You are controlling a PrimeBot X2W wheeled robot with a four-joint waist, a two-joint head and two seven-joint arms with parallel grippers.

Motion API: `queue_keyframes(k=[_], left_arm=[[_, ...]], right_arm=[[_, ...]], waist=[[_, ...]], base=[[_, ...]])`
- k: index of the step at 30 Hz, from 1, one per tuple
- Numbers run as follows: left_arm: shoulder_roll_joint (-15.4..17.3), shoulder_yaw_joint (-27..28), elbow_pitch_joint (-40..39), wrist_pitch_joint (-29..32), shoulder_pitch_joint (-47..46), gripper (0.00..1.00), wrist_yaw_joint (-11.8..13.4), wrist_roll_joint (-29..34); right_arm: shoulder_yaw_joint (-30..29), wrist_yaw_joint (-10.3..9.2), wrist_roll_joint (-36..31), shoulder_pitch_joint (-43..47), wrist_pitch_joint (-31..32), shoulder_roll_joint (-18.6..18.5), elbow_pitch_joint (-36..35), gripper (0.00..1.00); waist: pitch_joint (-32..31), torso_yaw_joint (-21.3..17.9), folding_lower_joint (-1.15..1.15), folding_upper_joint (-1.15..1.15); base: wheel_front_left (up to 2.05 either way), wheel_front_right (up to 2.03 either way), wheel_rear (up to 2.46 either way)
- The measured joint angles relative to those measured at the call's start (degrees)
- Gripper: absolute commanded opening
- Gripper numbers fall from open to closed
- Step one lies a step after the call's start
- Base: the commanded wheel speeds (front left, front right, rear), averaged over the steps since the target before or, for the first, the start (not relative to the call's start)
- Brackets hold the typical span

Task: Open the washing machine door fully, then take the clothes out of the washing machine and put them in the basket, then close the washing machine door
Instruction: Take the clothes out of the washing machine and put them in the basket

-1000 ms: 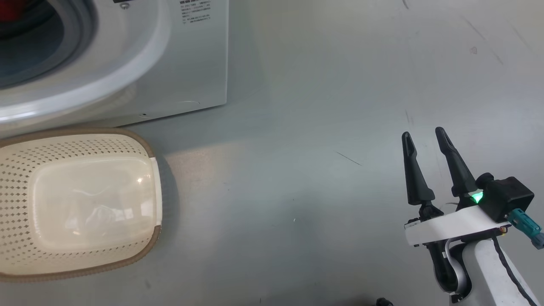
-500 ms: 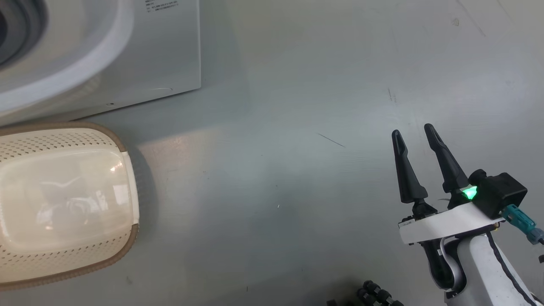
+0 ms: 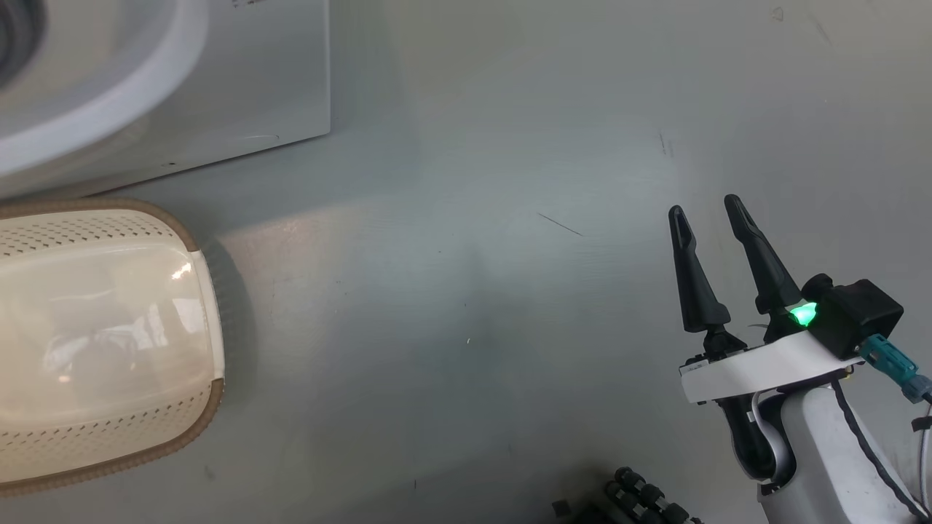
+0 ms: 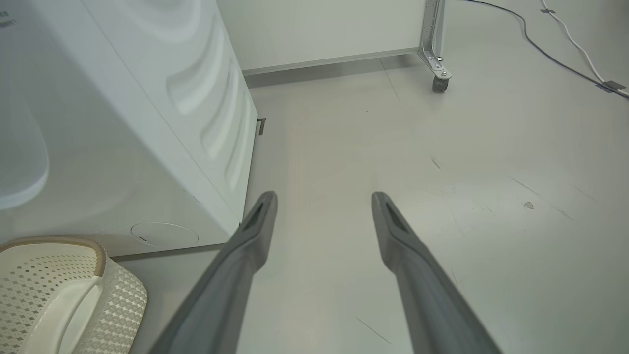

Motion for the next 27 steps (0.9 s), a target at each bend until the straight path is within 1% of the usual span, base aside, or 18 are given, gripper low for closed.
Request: queue_keyframes(k=[2,3,4,5,6,7,8,9,10,15,20,27], left_arm=[[0.0,0.2,0.9,0.0,-0.4,1.0,0.3,0.0],[0.0,0.3,1.2,0.0,-0.5,0.95,0.4,0.0],[0.0,0.5,1.6,0.0,-0.7,0.82,0.4,0.0],[0.0,0.6,1.9,0.0,-0.9,0.45,0.4,0.0],[0.0,0.6,2.2,0.0,-1.1,0.33,0.4,0.0],[0.0,0.6,2.5,0.0,-1.3,0.33,0.4,-0.1],[0.0,0.6,2.7,0.0,-1.5,0.3,0.4,-0.3],[0.0,0.6,2.9,0.0,-1.6,0.07,0.4,-0.5],[0.0,0.6,3.0,0.0,-1.8,0.0,0.4,-0.5],[0.0,0.5,4.3,-0.1,-2.8,0.0,0.3,-0.6],[0.0,0.4,5.5,-1.5,-3.5,0.0,-0.2,-0.6],[-1.4,-0.1,8.0,-3.9,-3.5,0.0,-1.0,-1.0]], right_arm=[[-0.1,0.0,0.0,0.0,0.0,0.0,0.3,1.0],[-0.2,0.0,0.0,0.0,0.0,0.0,0.3,1.0],[-0.2,0.01,-0.1,0.0,0.0,0.1,0.4,1.0],[-0.2,0.01,-0.1,0.0,0.0,0.1,0.5,1.0],[-0.3,0.01,-0.1,0.0,0.0,0.1,0.5,1.0],[-0.3,0.01,-0.1,-0.1,0.0,0.1,0.5,1.0],[-0.3,0.01,-0.3,-0.1,-0.1,0.1,0.5,1.0],[-0.3,0.01,-0.5,-0.2,-0.3,0.1,0.6,1.0],[-0.3,0.01,-0.5,-0.2,-0.3,0.1,0.6,1.0],[-0.5,0.02,-0.6,-1.0,-0.5,0.1,0.6,1.0],[-0.6,0.07,-0.9,-1.0,-0.5,0.2,0.8,1.0],[-1.3,0.2,-1.0,-1.1,-0.5,0.2,1.4,1.0]], waist=[[0.1,-0.1,0.0,0.0],[0.2,-0.1,0.0,0.0],[0.2,-0.1,0.0,0.0],[0.3,-0.1,0.0,0.0],[0.3,-0.1,0.0,0.0],[0.3,0.0,0.0,0.0],[0.4,0.0,0.0,0.0],[0.4,0.0,0.0,0.0],[0.4,0.1,0.0,0.0],[0.6,0.3,0.0,0.0],[0.6,0.6,0.0,0.0],[-0.5,1.2,0.0,0.0]], base=[[0.0,0.0,0.0],[0.0,0.0,0.0],[0.0,0.0,0.0],[0.0,0.0,0.0],[0.0,0.0,0.0],[0.0,0.0,0.0],[0.0,0.0,0.0],[0.0,0.0,0.0],[0.0,0.0,0.0],[0.0,0.0,0.0],[0.0,0.0,0.0],[0.0,0.0,0.0]])
